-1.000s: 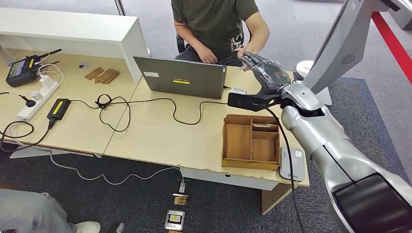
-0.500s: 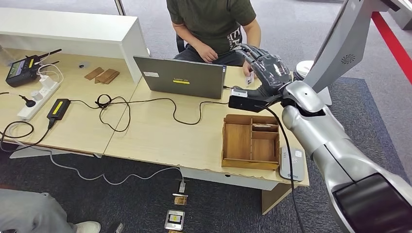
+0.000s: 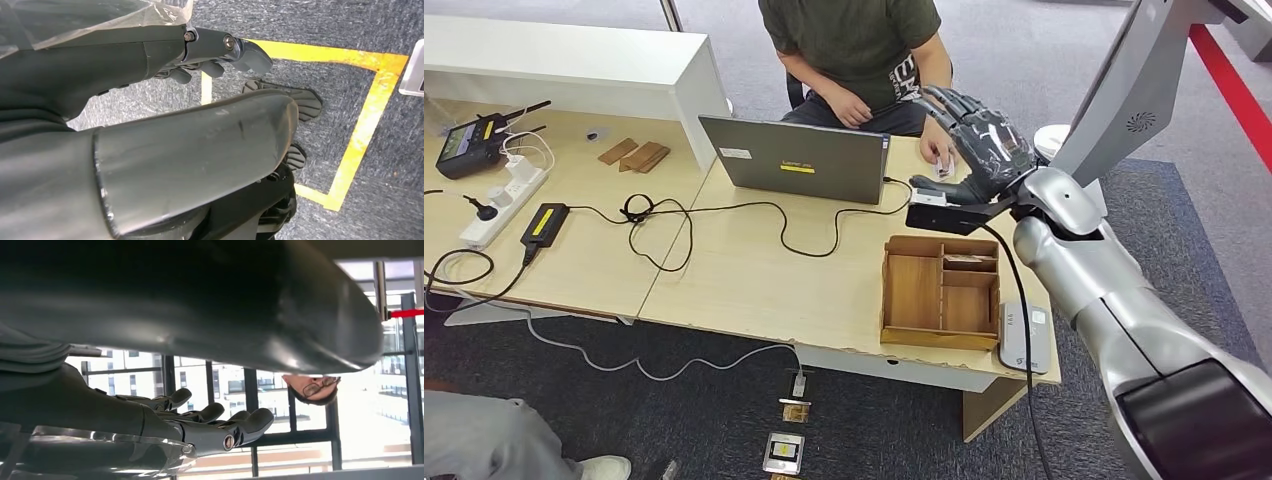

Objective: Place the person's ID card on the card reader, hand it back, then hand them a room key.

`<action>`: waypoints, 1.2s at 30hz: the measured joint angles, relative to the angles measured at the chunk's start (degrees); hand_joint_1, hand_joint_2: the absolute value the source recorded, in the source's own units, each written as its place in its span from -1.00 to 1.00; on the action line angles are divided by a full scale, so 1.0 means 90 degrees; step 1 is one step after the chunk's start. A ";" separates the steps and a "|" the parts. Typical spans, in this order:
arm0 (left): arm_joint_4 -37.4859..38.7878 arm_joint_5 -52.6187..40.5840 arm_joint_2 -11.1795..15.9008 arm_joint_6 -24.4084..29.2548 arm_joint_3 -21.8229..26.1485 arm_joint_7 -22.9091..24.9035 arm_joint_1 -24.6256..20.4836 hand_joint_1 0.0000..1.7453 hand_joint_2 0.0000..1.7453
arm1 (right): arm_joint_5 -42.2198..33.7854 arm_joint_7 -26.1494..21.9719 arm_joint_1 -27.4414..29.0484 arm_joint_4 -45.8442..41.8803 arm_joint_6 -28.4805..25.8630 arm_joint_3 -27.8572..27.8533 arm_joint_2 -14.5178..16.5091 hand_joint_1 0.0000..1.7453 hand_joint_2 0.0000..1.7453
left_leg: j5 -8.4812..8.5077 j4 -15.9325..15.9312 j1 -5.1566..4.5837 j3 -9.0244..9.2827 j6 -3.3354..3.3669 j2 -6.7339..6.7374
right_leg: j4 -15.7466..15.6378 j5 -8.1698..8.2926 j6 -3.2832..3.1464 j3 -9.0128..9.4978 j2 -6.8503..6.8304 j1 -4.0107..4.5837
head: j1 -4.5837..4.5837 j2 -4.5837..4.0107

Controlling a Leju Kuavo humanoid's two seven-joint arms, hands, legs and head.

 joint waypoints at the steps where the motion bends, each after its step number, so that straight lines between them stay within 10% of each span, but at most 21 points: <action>1: 0.0000 0.0045 0.0000 0.0001 0.0001 0.0000 0.0003 -1.00 -1.00 | -0.0137 -0.0062 0.0017 -0.0068 0.0024 -0.0055 -0.0076 -1.00 -1.00 | 0.0000 0.0000 0.0000 0.0000 0.0000 0.0000 | -0.0001 0.0000 0.0000 0.0001 0.0000 0.0000 | -0.0001 0.0000; 17: 0.0000 0.0442 0.0005 0.0524 0.0155 0.0181 0.0039 -1.00 -1.00 | -0.2780 0.0802 0.2431 -0.3121 0.0504 -0.0500 -0.1692 -1.00 -1.00 | -0.0009 -0.0001 0.0004 0.0007 0.0008 -0.0003 | -0.0015 0.0001 0.0002 0.0015 0.0002 0.0001 | -0.0001 0.0000; 33: 0.0000 0.0560 0.0031 0.0420 0.0384 0.0086 0.0044 -1.00 -1.00 | -0.3361 0.1546 0.3006 -0.4543 0.0732 -0.0370 -0.2633 -1.00 -1.00 | -0.0009 0.0001 0.0001 0.0005 0.0008 0.0000 | -0.0020 0.0002 0.0004 0.0017 0.0000 0.0001 | 0.0001 0.0000; 36: 0.0000 0.0554 0.0050 0.0379 0.0398 0.0056 0.0046 -1.00 -1.00 | -0.3095 0.1729 0.3211 -0.4843 0.0760 -0.0354 -0.2865 -1.00 0.50 | -0.0010 0.0000 0.0002 0.0003 0.0008 -0.0001 | -0.0020 0.0002 0.0004 0.0016 0.0000 0.0001 | 0.0000 0.0000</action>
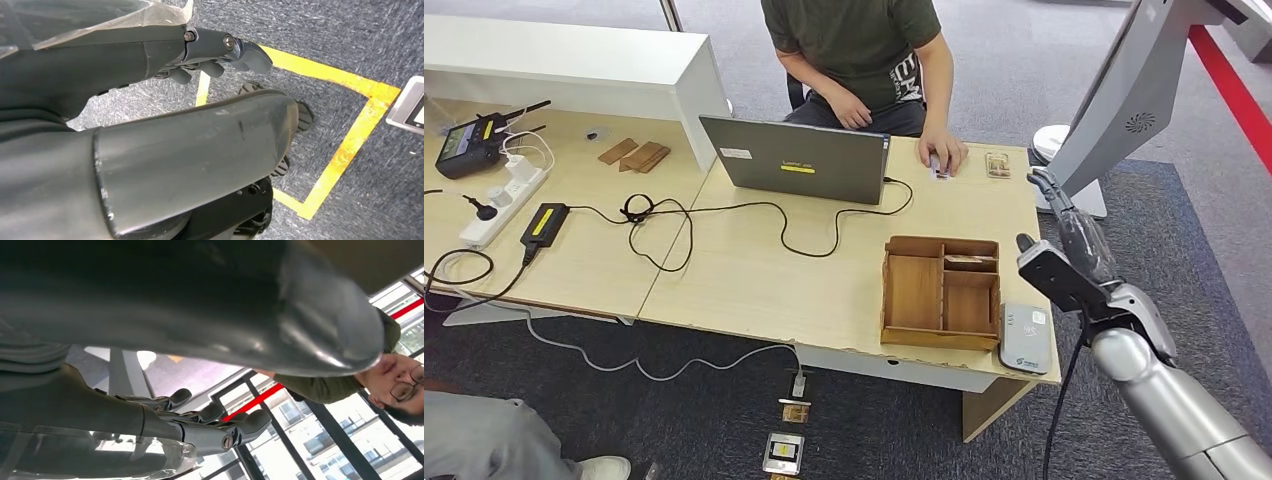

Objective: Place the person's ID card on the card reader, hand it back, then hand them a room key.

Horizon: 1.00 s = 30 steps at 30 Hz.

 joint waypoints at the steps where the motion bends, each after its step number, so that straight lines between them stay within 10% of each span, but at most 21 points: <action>1: 0.0000 -0.0005 0.0005 -0.0018 0.0002 -0.0004 -0.0001 -1.00 -1.00 | 0.0178 0.0047 0.0059 -0.0075 0.0001 0.0016 -0.0058 -1.00 1.00 | -0.0001 0.0000 0.0000 0.0000 -0.0001 0.0000 | 0.0000 0.0000 0.0000 -0.0001 0.0001 0.0000 | -0.0001 0.0000; 11: 0.0000 -0.0043 0.0016 -0.0075 0.0002 0.0059 -0.0009 -1.00 -1.00 | 0.2103 0.0950 0.0157 -0.0487 0.0377 0.0276 -0.0467 -1.00 1.00 | 0.0000 -0.0001 0.0003 0.0000 -0.0001 0.0001 | 0.0004 -0.0001 -0.0001 0.0001 0.0000 0.0002 | 0.0001 0.0000; 14: 0.0000 -0.0052 0.0016 -0.0093 0.0004 0.0063 -0.0011 -1.00 -1.00 | 0.2243 0.1133 0.0151 -0.0655 0.0625 0.0291 -0.0532 -1.00 -0.50 | 0.0000 -0.0001 0.0003 -0.0001 -0.0001 0.0001 | 0.0003 -0.0001 -0.0001 0.0001 0.0000 0.0002 | 0.0000 0.0000; 15: 0.0000 -0.0058 0.0016 -0.0108 0.0004 0.0062 -0.0011 -1.00 -1.00 | 0.2255 0.1173 0.0150 -0.0711 0.0702 0.0291 -0.0546 -1.00 -0.50 | 0.0000 0.0000 0.0002 -0.0001 -0.0001 0.0001 | 0.0003 -0.0001 -0.0001 0.0001 0.0000 0.0002 | 0.0000 0.0000; 18: 0.0000 -0.0077 0.0016 -0.0156 0.0002 0.0060 -0.0014 -1.00 -1.00 | 0.2239 0.1232 0.0151 -0.0875 0.0900 0.0287 -0.0563 -1.00 1.00 | 0.0000 -0.0001 0.0003 -0.0001 -0.0001 0.0001 | 0.0003 -0.0001 -0.0001 0.0000 0.0000 0.0002 | 0.0000 0.0000; 30: 0.0000 -0.0150 0.0016 -0.0188 0.0002 0.0058 -0.0019 -1.00 -1.00 | 0.2379 0.1232 0.0154 -0.1274 0.1123 0.0279 -0.0548 -1.00 1.00 | 0.0000 -0.0001 0.0003 -0.0001 -0.0001 0.0001 | 0.0004 -0.0001 -0.0002 0.0001 0.0000 0.0003 | 0.0000 0.0000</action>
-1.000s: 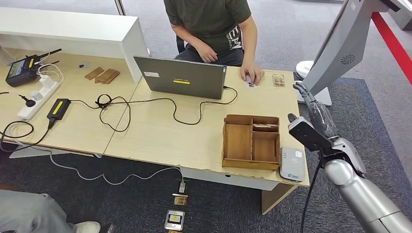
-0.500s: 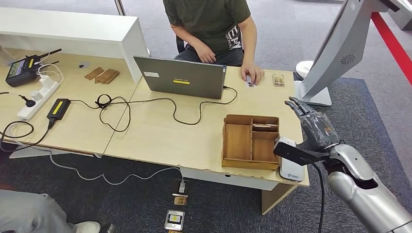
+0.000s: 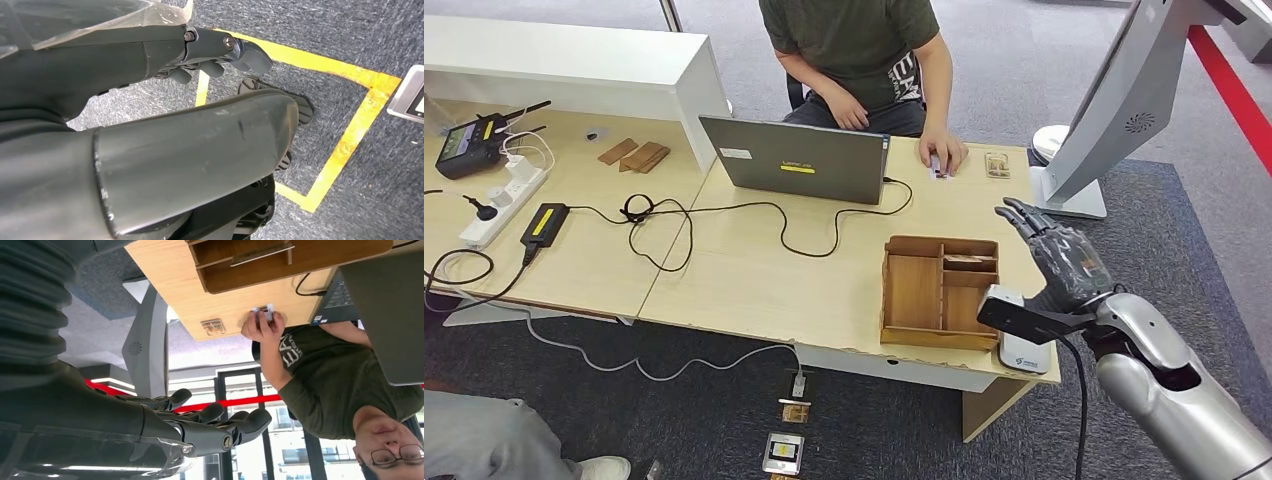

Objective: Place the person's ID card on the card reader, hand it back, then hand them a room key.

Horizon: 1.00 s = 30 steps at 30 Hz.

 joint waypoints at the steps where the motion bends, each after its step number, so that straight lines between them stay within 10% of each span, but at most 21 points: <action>1: 0.0000 -0.0007 0.0000 -0.0002 0.0000 -0.0001 -0.0001 -1.00 -1.00 | 0.0012 -0.0004 0.0001 -0.0033 0.0025 0.0002 0.0007 -1.00 1.00 | 0.0000 0.0000 0.0000 0.0000 0.0000 0.0000 | 0.0000 0.0000 0.0000 0.0000 0.0000 0.0000 | 0.0000 0.0000; 30: 0.0000 -0.0111 -0.0008 -0.0109 0.0000 -0.0050 -0.0030 -1.00 -1.00 | 0.0273 0.0246 -0.0255 0.0309 0.0414 0.0375 0.0791 -1.00 1.00 | 0.0001 -0.0002 0.0001 -0.0004 0.0000 -0.0003 | 0.0002 -0.0001 -0.0001 -0.0001 -0.0003 0.0001 | 0.0001 0.0000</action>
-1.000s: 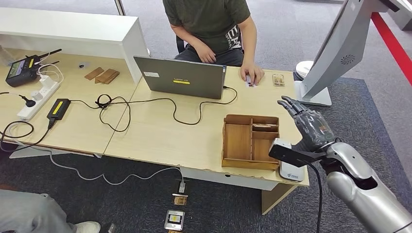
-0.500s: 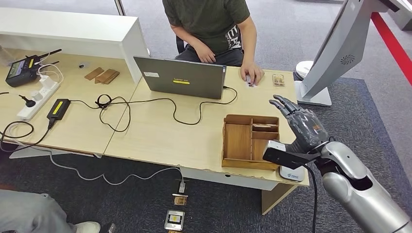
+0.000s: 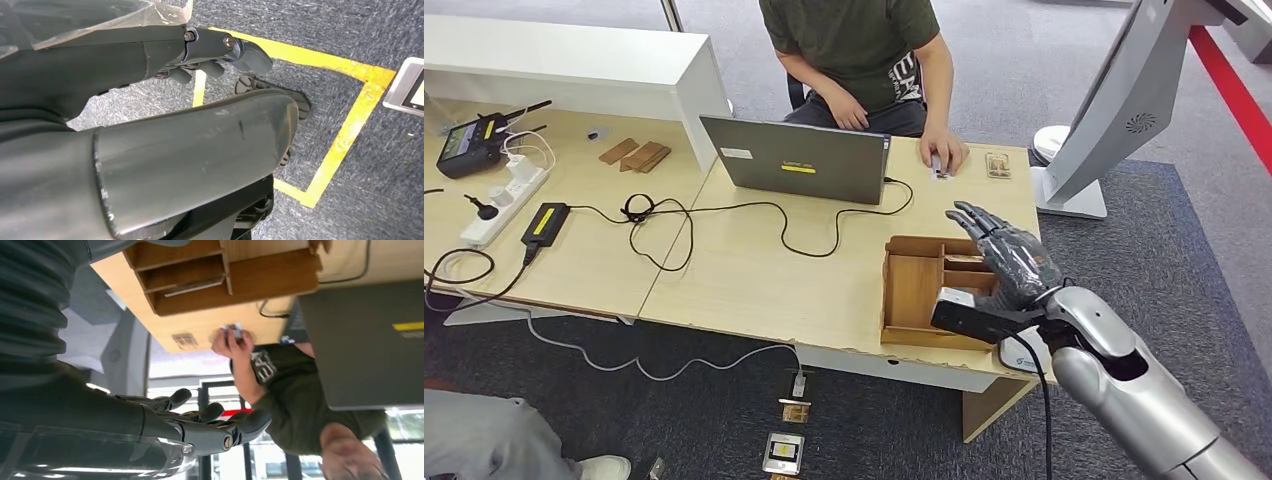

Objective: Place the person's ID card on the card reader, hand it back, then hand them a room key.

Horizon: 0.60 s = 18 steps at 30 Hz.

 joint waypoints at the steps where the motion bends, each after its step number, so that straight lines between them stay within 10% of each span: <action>1: 0.0000 0.0000 0.0000 -0.0007 0.0000 0.0006 0.0000 -1.00 -1.00 | -0.0022 0.0127 -0.0038 0.0105 0.0087 0.0031 0.0044 -1.00 1.00 | 0.0000 0.0000 0.0000 0.0000 0.0000 0.0000 | 0.0000 0.0000 0.0000 -0.0001 0.0000 0.0000 | -0.0001 0.0000; 18: 0.0000 0.0000 0.0002 -0.0028 0.0000 0.0044 0.0008 -1.00 -1.00 | 0.0059 0.0600 -0.0256 0.0772 0.0603 0.0093 0.0274 -1.00 1.00 | 0.0000 0.0001 0.0000 0.0000 0.0000 0.0001 | -0.0001 0.0000 0.0000 -0.0002 0.0000 0.0000 | -0.0001 0.0000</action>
